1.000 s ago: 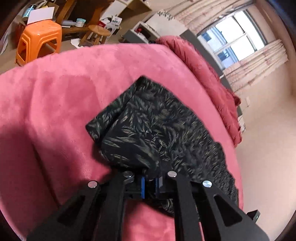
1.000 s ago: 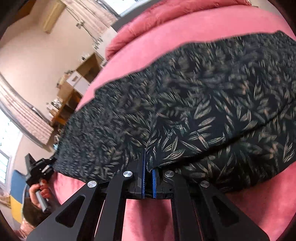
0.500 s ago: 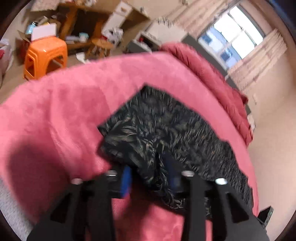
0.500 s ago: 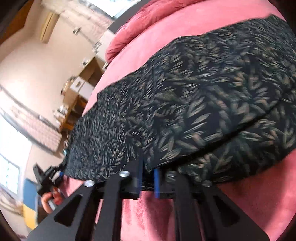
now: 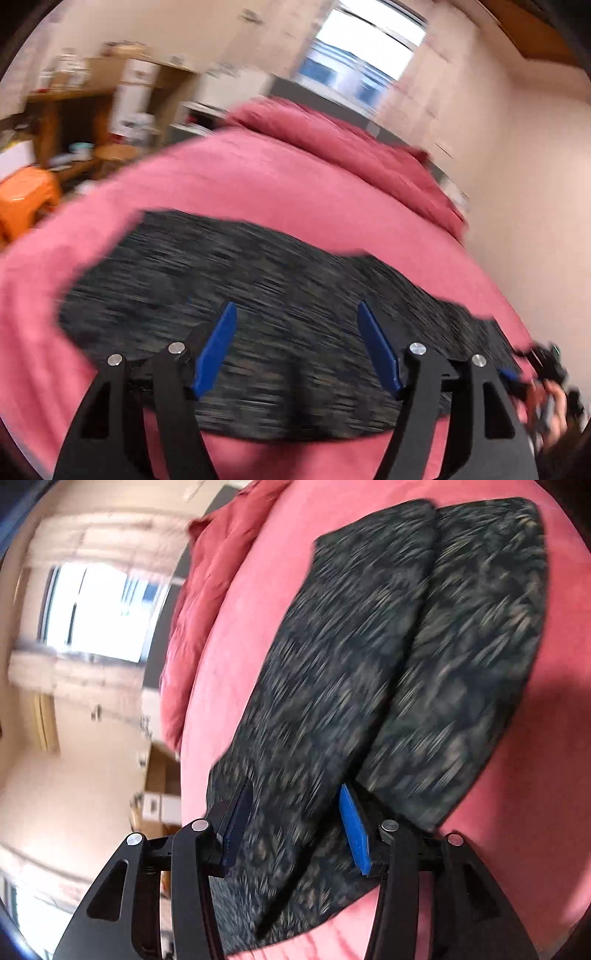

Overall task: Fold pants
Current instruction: 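Regrasp the folded trousers with the right tool while the left tool grasps the edge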

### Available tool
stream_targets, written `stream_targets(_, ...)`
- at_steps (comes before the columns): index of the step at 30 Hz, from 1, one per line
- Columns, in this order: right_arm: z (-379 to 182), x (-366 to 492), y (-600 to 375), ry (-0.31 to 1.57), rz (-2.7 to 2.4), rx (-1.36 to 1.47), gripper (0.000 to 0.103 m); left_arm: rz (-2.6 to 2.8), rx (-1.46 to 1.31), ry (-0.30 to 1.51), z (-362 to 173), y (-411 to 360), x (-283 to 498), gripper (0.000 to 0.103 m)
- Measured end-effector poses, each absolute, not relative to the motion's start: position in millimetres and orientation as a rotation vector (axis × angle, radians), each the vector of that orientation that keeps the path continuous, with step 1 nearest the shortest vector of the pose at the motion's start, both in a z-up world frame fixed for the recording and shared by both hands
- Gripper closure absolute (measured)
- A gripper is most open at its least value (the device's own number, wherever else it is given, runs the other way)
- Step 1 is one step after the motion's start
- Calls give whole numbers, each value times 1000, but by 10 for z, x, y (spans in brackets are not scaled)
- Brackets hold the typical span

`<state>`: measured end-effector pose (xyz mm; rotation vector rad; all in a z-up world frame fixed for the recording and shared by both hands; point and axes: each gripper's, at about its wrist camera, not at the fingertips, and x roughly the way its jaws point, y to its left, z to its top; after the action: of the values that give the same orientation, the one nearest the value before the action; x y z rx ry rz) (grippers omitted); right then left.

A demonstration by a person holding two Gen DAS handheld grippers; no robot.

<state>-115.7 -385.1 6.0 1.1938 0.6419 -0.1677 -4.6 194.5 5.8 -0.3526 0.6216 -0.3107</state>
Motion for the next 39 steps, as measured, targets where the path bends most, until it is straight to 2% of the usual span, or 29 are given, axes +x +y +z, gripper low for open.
stream_targets(6,141,-1251,-4353,593,-274,1135,56,-564,-207,716,-1,982,-6,29)
stream_targets(9,147,-1266,-4632,577,-297,1110,62,-705,-112,751,-6,407,-48,26)
stream_targets(13,129,-1259,-4869,565,-304,1080,62,-865,18,793,-13,-288,-165,26)
stream_targets(19,142,-1136,-5026,565,-325,1035,75,-979,249,784,-39,-1059,-425,27)
stream_targets(21,139,-1123,-5040,570,-328,1022,84,-981,283,803,-81,-1207,-430,27)
stream_targets(24,120,-1059,-5044,588,-347,989,96,-979,298,830,-108,-1325,-388,39)
stream_targets(26,97,-1059,-5057,594,-348,991,98,-983,310,840,-119,-1345,-395,44)
stream_targets(29,149,-1068,-5051,580,-341,964,99,-974,382,827,-150,-1392,-478,66)
stream_targets(31,251,-1116,-5019,550,-333,945,99,-976,402,832,-162,-1381,-484,86)
stream_targets(33,386,-1209,-4967,521,-324,927,99,-987,375,844,-130,-1344,-477,97)
stream_targets(34,445,-1250,-4946,516,-323,912,99,-1001,351,853,-92,-1328,-478,100)
stream_targets(39,642,-1506,-4870,511,-326,860,99,-1054,303,851,91,-1157,-590,100)
